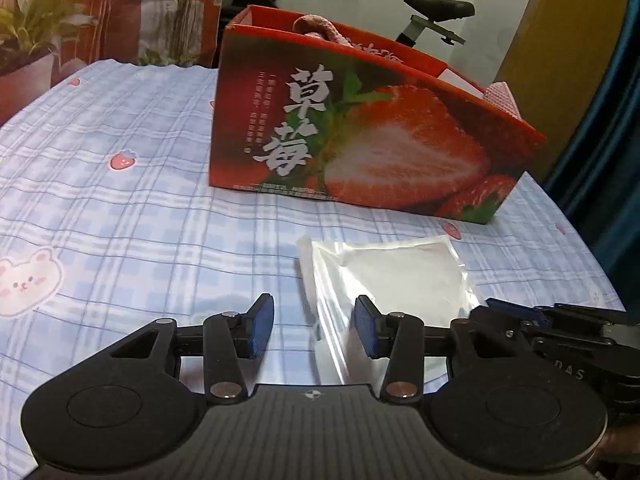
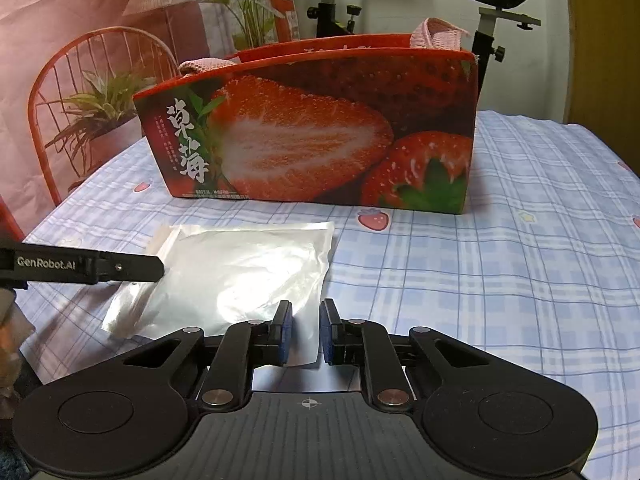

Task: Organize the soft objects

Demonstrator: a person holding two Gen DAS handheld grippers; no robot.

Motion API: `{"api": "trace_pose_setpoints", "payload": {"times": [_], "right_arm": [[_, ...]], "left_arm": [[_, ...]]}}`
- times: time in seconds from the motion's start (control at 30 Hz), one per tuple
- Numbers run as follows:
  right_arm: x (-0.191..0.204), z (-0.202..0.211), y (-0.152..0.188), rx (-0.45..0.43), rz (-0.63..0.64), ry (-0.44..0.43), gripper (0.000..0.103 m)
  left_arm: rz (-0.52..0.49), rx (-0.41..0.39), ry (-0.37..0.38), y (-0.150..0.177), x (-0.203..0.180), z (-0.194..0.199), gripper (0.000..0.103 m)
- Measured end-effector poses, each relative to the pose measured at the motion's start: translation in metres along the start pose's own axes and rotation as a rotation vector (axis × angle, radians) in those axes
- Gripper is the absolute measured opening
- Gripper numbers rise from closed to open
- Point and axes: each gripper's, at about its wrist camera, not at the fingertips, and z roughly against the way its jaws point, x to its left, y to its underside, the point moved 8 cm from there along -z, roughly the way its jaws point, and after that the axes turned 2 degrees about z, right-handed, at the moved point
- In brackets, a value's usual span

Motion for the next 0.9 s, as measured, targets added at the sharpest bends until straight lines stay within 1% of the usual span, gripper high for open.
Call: {"api": "trace_pose_setpoints", "payload": {"times": [0.07,0.13,0.23,0.27,0.33,0.4,0.43,0.53,0.57,0.6,0.73,0.8,0.9], "right_arm": [[-0.001,0.000,0.000,-0.002,-0.010,-0.003,0.013],[-0.001,0.000,0.000,-0.002,-0.019,-0.007,0.013],[-0.002,-0.001,0.000,0.000,-0.034,-0.011,0.014],[-0.002,0.000,0.000,0.001,-0.041,-0.014,0.014],[-0.003,0.000,0.000,0.001,-0.058,-0.023,0.015],[-0.003,0.001,0.000,0.001,-0.092,-0.056,0.018],[-0.002,0.001,0.000,0.003,-0.095,-0.061,0.018],[-0.005,0.001,-0.001,-0.001,-0.122,-0.076,0.018],[-0.006,0.002,-0.001,-0.004,-0.135,-0.082,0.020],[-0.007,0.002,-0.002,-0.011,-0.142,-0.078,0.024],[-0.010,0.007,-0.007,-0.044,-0.124,-0.047,0.027],[-0.010,0.005,-0.007,-0.035,-0.124,-0.049,0.036],[-0.008,0.001,-0.004,-0.026,-0.110,-0.050,0.040]], "left_arm": [[0.021,0.009,0.043,0.001,-0.002,0.000,0.045],[0.045,0.037,0.116,0.006,-0.009,0.000,0.043],[0.011,0.038,0.106,0.010,-0.017,0.000,0.043],[0.018,0.039,0.113,0.010,-0.017,0.000,0.043],[0.020,0.032,0.101,0.011,-0.015,0.001,0.037],[-0.002,0.016,0.063,0.011,-0.013,0.003,0.014],[-0.006,0.015,0.046,0.010,-0.011,0.003,0.010],[0.009,0.019,0.051,0.011,-0.006,0.000,0.010],[0.004,0.018,0.050,0.011,-0.006,0.000,0.010],[0.001,0.017,0.049,0.010,-0.006,-0.001,0.010],[0.000,0.011,0.053,0.009,-0.006,-0.001,0.010],[0.001,0.008,0.054,0.009,-0.006,-0.001,0.010],[0.005,0.006,0.060,0.009,-0.006,-0.002,0.010]]}}
